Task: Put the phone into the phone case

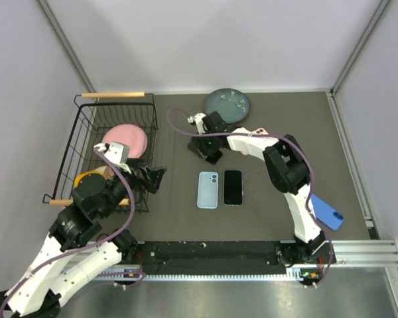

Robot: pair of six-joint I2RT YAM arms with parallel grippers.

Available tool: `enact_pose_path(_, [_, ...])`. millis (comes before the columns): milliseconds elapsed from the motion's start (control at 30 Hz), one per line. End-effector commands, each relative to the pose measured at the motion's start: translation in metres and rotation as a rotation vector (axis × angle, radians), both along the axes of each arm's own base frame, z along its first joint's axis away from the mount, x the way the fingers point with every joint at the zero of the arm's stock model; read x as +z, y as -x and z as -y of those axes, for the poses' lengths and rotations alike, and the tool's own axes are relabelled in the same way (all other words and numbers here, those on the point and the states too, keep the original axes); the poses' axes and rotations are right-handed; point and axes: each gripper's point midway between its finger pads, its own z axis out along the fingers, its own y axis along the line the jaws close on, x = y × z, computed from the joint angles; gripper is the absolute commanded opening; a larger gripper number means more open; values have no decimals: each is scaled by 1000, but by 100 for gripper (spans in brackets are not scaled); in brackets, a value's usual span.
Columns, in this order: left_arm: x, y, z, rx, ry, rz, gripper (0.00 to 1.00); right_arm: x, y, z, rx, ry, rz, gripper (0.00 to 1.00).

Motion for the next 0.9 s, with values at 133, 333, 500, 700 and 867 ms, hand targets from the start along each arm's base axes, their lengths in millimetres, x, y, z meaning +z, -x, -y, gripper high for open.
enact_pose_path(133, [22, -1, -3, 9, 23, 58, 89, 3, 0, 69, -353, 34, -57, 43])
enact_pose_path(333, [10, -16, -2, 58, -46, 18, 88, 13, 13, 75, -492, -38, -105, 43])
enact_pose_path(500, [0, -29, -1, 90, -129, -45, 88, 18, 13, 75, -538, -70, -115, 42])
enact_pose_path(700, [-21, -40, 13, 96, -142, -155, 82, 31, 15, 74, -580, -132, -138, 40])
enact_pose_path(867, [-22, -50, 19, 126, -110, -171, 81, 52, 18, 69, -586, -196, -140, 38])
